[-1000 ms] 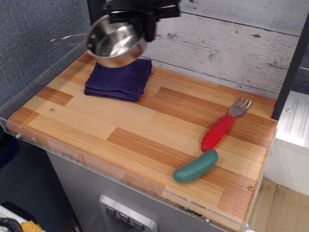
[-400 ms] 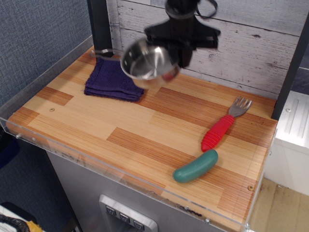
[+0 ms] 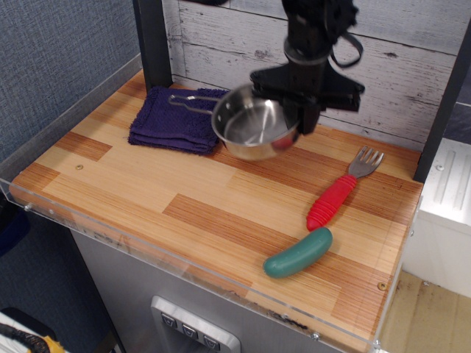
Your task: Put the pot in front of the cloth.
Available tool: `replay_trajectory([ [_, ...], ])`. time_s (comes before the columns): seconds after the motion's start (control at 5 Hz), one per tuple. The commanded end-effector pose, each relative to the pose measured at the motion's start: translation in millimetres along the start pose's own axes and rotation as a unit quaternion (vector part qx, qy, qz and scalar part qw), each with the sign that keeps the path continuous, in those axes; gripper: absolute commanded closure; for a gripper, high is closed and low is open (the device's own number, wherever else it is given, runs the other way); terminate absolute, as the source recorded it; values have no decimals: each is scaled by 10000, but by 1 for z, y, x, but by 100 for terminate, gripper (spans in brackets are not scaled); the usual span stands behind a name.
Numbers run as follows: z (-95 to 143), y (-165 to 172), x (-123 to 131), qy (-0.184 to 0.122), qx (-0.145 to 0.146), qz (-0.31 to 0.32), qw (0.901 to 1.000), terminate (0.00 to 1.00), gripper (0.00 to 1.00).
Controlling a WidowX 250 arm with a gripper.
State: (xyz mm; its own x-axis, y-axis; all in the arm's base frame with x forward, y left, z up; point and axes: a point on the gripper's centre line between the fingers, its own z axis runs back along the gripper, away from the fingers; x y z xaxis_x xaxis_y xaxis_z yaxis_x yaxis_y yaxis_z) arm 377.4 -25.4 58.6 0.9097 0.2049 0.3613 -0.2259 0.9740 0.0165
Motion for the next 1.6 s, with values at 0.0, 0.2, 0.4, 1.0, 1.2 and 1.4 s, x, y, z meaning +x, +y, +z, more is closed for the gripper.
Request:
replay_trajectory([
  [0.0,-5,-14,10,-163,-153,-240,9995,0,100],
  [0.2,-16,-14,7,-61,-167,-281,9994,0,100],
  [0.4,-22,-15,6,130,-191,-362,9991,0,100],
  [1.0,-21,-7,6,170,-3,-119,9998,0,0],
  [1.2,-13,-8,7,107,-54,-20,9999,0,0],
  [1.4,1,-7,7,46,-155,35,9999,0,0],
])
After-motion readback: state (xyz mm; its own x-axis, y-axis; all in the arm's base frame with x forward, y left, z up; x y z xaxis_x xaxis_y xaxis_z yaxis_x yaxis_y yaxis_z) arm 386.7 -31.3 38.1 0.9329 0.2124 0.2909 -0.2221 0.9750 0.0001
